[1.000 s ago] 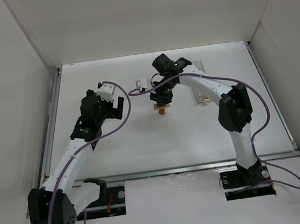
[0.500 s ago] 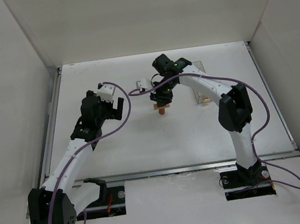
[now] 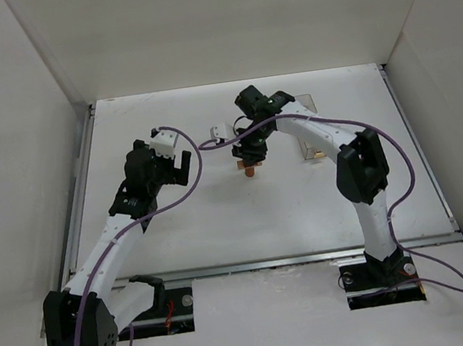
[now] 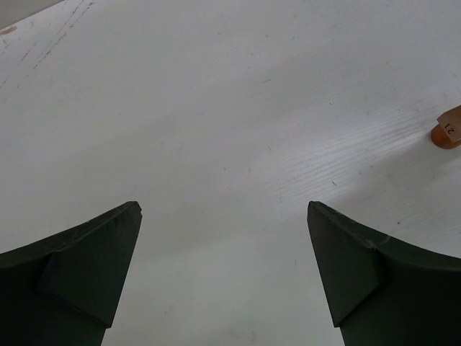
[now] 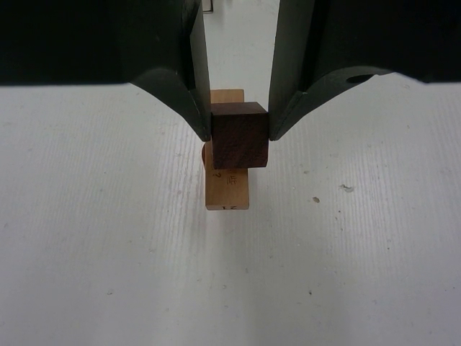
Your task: Build the wood block tower
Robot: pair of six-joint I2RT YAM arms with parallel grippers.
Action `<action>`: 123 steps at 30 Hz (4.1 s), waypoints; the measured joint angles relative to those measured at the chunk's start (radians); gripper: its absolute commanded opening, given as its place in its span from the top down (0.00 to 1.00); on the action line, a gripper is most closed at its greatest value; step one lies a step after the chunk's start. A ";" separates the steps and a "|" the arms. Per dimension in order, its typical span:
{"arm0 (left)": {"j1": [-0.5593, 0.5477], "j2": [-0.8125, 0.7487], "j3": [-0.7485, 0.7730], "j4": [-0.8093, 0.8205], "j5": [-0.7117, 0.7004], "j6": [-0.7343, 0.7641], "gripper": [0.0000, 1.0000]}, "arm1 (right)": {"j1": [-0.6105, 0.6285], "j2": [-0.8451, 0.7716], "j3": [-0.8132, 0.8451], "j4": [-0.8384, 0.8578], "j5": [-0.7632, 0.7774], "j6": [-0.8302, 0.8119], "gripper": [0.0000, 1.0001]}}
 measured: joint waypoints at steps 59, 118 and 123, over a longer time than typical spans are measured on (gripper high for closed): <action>0.000 0.000 0.000 0.000 0.000 0.013 0.00 | -0.015 0.028 0.024 0.015 -0.016 0.002 1.00; 0.000 -0.010 0.000 -0.008 -0.032 0.014 0.00 | -0.124 -0.195 -0.092 0.137 -0.043 0.045 0.00; 0.000 -0.012 0.000 -0.008 -0.034 0.014 0.00 | -0.158 -0.356 -0.172 0.272 -0.049 0.150 0.00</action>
